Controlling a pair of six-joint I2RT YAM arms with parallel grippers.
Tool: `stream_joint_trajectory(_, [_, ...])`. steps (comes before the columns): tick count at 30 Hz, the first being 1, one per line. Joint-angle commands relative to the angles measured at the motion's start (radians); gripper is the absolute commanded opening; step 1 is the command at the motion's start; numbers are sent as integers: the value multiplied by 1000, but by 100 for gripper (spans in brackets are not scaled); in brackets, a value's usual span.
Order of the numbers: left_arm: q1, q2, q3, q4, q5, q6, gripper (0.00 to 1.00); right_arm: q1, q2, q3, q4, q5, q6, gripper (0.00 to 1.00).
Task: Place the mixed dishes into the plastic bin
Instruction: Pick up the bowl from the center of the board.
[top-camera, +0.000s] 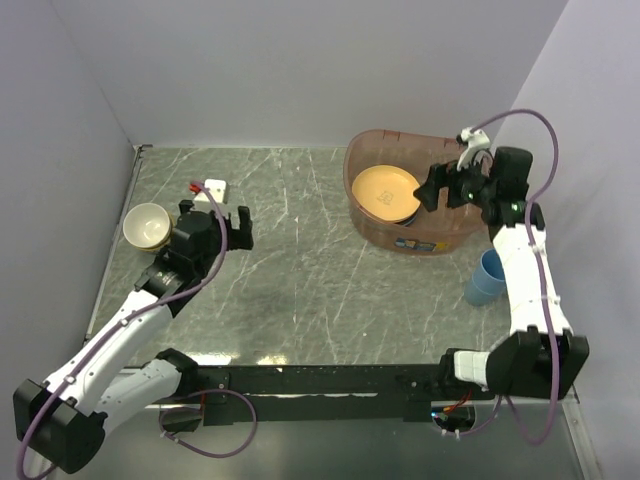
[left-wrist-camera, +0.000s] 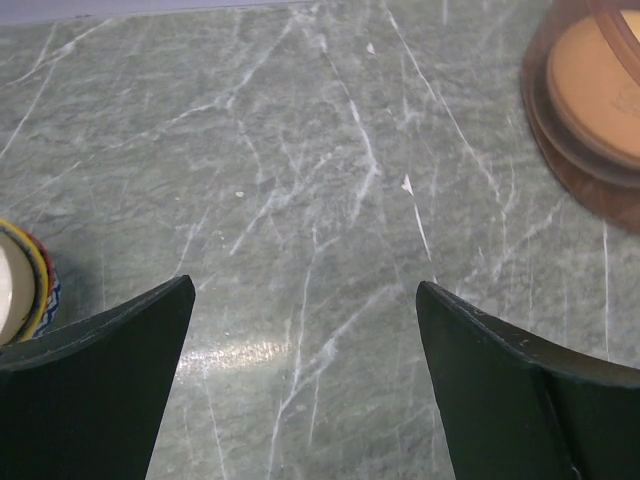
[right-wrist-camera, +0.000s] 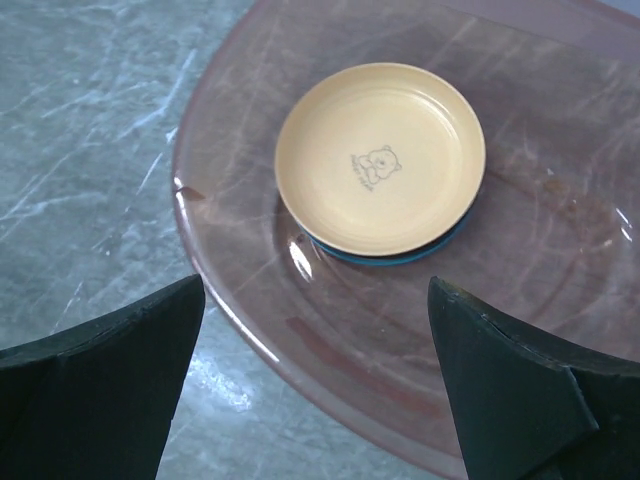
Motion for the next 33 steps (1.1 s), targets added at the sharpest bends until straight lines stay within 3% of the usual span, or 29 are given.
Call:
stream_joint_trajectory(1, [95,-30,-1,64,60,-109,99,-13,-156,-171,196,-69,36,100])
stream_joint_trajectory(7, [268,-73,-39,34,155,-377,99,-94,-340,-404,397,-182,141,100])
stream_joint_trajectory(18, [676,22,-81,-55,402,-770,99,-137,-328,-437,376,-330,158,100])
stream_joint_trajectory(25, [714,132,13,-195,301,-921,99,-136,-331,-428,361,-321,161,100])
stream_joint_trajectory(29, [715,175,70,-317,173,-978,99,-139,-326,-429,365,-322,164,100])
stream_joint_trajectory(33, [732,207,105,-342,126,-1010,98,-137,-320,-432,368,-322,164,100])
